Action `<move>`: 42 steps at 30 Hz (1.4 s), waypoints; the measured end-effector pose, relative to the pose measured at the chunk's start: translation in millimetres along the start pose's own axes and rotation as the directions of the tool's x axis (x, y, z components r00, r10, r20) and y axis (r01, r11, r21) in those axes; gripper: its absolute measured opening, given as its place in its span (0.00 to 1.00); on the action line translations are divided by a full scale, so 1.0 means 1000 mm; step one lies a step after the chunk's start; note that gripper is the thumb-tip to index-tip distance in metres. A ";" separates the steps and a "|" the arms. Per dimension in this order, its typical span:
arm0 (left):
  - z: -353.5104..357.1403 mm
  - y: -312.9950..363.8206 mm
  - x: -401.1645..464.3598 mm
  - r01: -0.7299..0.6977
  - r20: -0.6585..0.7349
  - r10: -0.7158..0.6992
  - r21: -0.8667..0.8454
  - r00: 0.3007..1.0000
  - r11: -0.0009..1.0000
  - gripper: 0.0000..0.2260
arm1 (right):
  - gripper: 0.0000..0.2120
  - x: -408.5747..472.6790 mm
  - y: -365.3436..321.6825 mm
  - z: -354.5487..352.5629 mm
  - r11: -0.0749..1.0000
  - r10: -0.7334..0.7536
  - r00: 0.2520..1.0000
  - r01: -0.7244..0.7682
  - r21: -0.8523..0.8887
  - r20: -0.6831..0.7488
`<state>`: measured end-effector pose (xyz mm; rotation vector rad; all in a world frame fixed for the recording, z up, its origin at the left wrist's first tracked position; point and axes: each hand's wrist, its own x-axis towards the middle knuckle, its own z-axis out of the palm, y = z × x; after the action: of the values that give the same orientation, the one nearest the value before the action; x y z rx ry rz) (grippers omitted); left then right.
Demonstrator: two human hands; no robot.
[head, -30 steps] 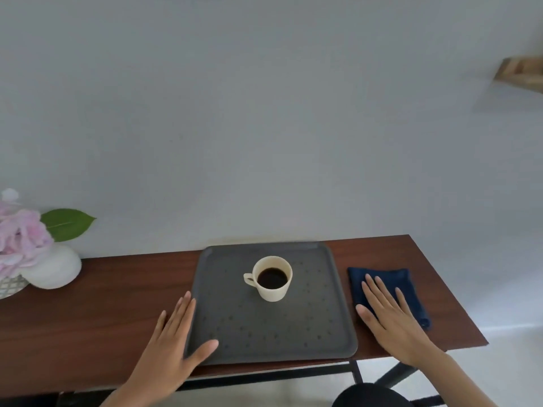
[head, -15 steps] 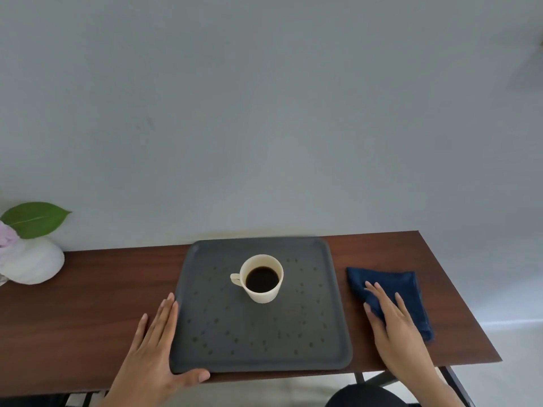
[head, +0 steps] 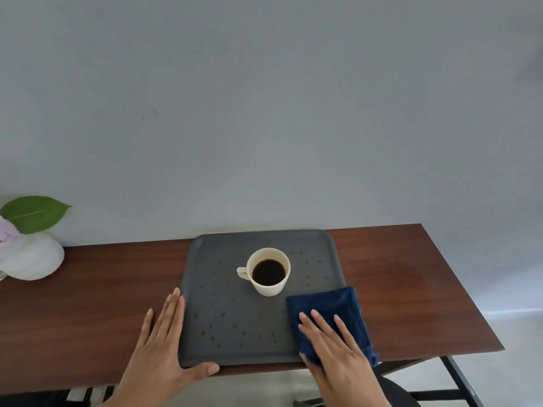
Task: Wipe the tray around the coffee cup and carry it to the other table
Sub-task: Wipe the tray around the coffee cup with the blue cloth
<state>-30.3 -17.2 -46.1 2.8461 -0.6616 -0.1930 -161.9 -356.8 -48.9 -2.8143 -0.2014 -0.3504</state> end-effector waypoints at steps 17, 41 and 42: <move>-0.001 -0.002 0.003 -0.002 0.016 0.001 0.059 1.000 0.998 0.66 | 0.31 0.037 0.000 -0.002 0.965 0.243 0.915 -0.195 -0.175 0.322; 0.003 -0.004 0.003 0.021 0.016 -0.022 0.052 1.000 0.998 0.64 | 0.33 0.160 0.077 0.019 0.981 0.175 0.912 -0.130 -0.142 0.372; 0.003 -0.003 0.003 0.025 0.014 -0.026 0.055 1.000 0.998 0.64 | 0.32 0.160 0.078 0.020 0.982 0.173 0.913 -0.131 -0.137 0.368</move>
<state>-26.9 -16.1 -50.4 2.9095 -0.6436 -0.2026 9.1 -408.2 -47.2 -2.9569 -0.0426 0.2310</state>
